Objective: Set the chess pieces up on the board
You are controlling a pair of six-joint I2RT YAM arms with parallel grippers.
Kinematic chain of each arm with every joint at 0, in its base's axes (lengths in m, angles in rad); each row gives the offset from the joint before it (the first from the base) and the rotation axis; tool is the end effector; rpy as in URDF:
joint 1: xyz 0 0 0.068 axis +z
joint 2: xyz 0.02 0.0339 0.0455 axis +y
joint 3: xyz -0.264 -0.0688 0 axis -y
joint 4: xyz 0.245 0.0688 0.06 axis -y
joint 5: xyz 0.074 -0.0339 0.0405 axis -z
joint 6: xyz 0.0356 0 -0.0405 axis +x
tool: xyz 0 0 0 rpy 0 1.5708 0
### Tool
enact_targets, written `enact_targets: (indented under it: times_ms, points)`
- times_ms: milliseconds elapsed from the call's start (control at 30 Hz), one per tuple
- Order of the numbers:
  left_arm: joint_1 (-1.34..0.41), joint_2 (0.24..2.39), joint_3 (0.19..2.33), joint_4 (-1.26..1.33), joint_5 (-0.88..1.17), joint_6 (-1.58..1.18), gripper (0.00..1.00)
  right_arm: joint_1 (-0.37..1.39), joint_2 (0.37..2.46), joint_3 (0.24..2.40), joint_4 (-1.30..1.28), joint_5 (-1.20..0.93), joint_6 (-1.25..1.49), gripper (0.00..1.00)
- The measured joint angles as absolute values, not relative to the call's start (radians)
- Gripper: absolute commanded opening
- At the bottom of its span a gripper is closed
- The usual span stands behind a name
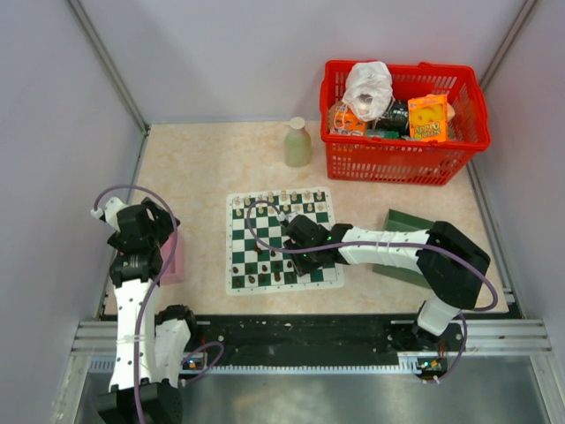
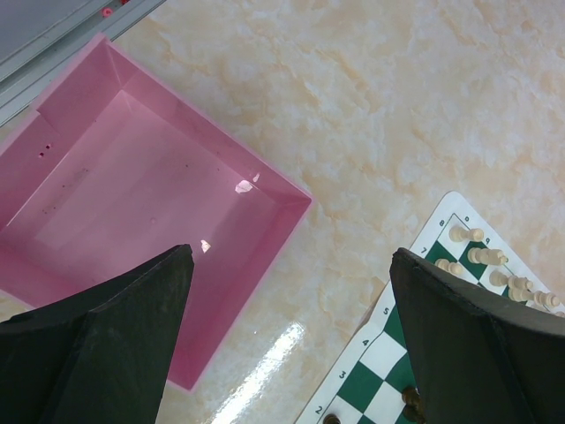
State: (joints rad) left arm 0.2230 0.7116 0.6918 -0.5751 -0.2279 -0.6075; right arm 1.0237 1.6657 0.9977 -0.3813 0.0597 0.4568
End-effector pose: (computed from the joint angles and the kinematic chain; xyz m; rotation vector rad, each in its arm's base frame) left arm 0.1506 0.0424 0.2801 -0.9843 1.9097 0.0234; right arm 0.1730 0.2800 0.1767 -0.7306 2.5845 0.4241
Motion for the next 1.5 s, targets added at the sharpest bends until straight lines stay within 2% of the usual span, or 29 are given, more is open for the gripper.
enact_targets:
  times_ms: [500,667,733,1500]
  points:
    - [0.223,0.712,0.690,-0.575,-0.228,-0.607,0.99,1.024,1.666,0.998,-0.352,0.060,0.456,0.30]
    - [0.223,0.712,0.685,-0.575,-0.228,-0.607,0.99,1.024,1.666,0.998,-0.343,0.060,0.455,0.16]
    - [0.223,0.712,0.683,-0.575,-0.228,-0.607,0.99,1.024,1.666,0.998,-0.345,0.062,0.453,0.13]
    - [0.223,0.712,0.682,-0.575,-0.225,-0.607,0.99,1.024,1.664,1.005,-0.381,0.180,0.437,0.14]
